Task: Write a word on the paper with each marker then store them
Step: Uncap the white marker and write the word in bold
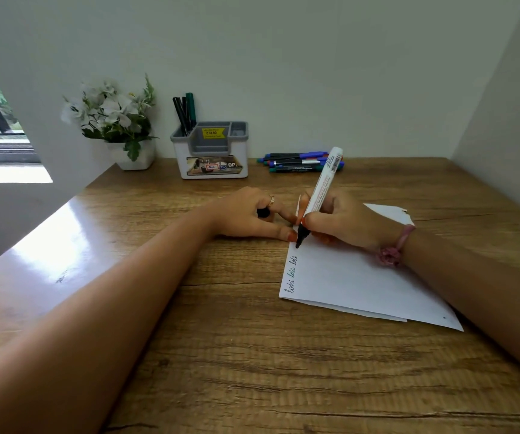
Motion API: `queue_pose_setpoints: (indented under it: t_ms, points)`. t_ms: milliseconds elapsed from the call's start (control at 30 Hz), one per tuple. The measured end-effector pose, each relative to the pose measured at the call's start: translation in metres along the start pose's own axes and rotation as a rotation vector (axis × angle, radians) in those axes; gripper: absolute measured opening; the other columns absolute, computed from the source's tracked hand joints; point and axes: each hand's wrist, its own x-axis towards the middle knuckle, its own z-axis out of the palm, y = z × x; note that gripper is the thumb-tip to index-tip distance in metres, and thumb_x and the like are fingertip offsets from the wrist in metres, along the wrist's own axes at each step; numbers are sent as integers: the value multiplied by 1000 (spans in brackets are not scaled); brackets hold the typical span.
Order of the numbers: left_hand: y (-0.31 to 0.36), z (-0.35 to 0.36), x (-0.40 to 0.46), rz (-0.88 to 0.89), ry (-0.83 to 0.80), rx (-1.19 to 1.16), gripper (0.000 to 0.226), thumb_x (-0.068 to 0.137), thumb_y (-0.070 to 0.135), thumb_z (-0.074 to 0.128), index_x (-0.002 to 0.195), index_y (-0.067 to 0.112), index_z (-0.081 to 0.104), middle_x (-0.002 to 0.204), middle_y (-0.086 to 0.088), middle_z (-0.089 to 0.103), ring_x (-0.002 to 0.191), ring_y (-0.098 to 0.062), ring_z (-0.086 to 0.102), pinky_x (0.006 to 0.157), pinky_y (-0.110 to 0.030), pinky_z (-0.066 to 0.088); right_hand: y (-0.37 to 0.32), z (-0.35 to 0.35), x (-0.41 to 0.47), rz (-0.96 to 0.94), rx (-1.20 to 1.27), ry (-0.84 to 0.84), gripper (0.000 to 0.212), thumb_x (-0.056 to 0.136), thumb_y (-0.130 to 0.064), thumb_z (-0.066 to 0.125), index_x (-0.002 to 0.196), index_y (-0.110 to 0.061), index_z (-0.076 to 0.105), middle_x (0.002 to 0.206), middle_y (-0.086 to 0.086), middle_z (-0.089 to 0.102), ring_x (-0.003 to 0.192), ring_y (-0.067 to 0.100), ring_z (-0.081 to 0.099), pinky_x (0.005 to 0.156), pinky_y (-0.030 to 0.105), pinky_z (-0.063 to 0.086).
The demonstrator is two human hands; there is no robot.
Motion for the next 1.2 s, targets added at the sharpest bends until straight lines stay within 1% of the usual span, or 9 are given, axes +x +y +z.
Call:
queue_pose_setpoints:
  t_ms: [167, 300, 433, 500, 567, 667, 800, 900, 1200]
  points:
    - [-3, 1, 1, -12, 22, -12, 28, 68, 58, 57, 96, 53, 57, 78, -15, 63, 59, -7, 46, 53, -17, 30, 3, 0, 0, -14, -33, -15, 22, 72, -15, 54, 77, 6, 55, 65, 2, 51, 53, 0, 50, 51, 12, 41]
    - [-6, 2, 2, -34, 29, -27, 35, 68, 60, 57, 100, 49, 61, 82, -16, 65, 61, -15, 48, 57, -26, 33, 4, 0, 0, -11, -26, -30, 13, 72, -15, 55, 73, -3, 53, 62, -2, 51, 53, -3, 51, 51, 9, 39]
    - [-6, 3, 4, -37, 44, -28, 44, 68, 60, 59, 106, 39, 66, 77, -9, 65, 57, -4, 48, 56, -24, 35, 8, -3, 0, -10, -38, -52, 20, 85, 3, 57, 70, -8, 51, 52, -12, 50, 48, -3, 50, 48, 9, 37]
    - [-9, 4, 5, -41, 47, -20, 41, 66, 65, 64, 102, 45, 65, 81, -8, 68, 62, -6, 54, 58, -30, 40, 8, -3, 0, -14, -36, -53, 19, 85, 3, 57, 70, -7, 52, 52, -11, 49, 48, -1, 49, 47, 9, 37]
    - [-10, 4, 5, -49, 46, -15, 30, 65, 70, 63, 92, 57, 61, 90, -10, 70, 74, -19, 60, 65, -38, 45, 5, -1, 0, -29, -30, -59, 13, 80, -7, 59, 70, -7, 52, 54, -11, 49, 49, -2, 49, 48, 9, 37]
    - [-8, 4, 5, -55, 58, -40, 30, 64, 66, 60, 91, 53, 61, 83, -11, 69, 64, -17, 55, 60, -29, 40, 4, 0, -1, -36, -20, -59, 9, 73, -14, 55, 69, -7, 51, 54, -11, 51, 49, -2, 49, 49, 9, 38]
    - [-8, 4, 4, -52, 61, -59, 41, 65, 62, 59, 100, 42, 66, 75, -11, 67, 55, -7, 48, 50, -16, 34, 6, 0, 1, -36, -26, -54, 15, 81, -8, 58, 69, -11, 51, 60, -3, 49, 51, -2, 50, 51, 10, 39]
    - [-10, 4, 6, -56, 59, -42, 49, 66, 58, 59, 106, 32, 68, 77, -12, 67, 54, -4, 48, 49, -13, 33, 6, 0, 2, -34, -41, -68, 22, 87, -1, 56, 69, -12, 53, 61, 0, 52, 52, 0, 52, 52, 11, 41]
    - [-6, 3, 5, -50, 51, -30, 47, 69, 52, 61, 108, 27, 68, 66, -1, 61, 53, -2, 48, 49, -13, 33, 7, -1, 2, -9, -22, -50, 10, 74, -17, 54, 71, -8, 52, 55, -5, 52, 48, 2, 50, 48, 11, 40]
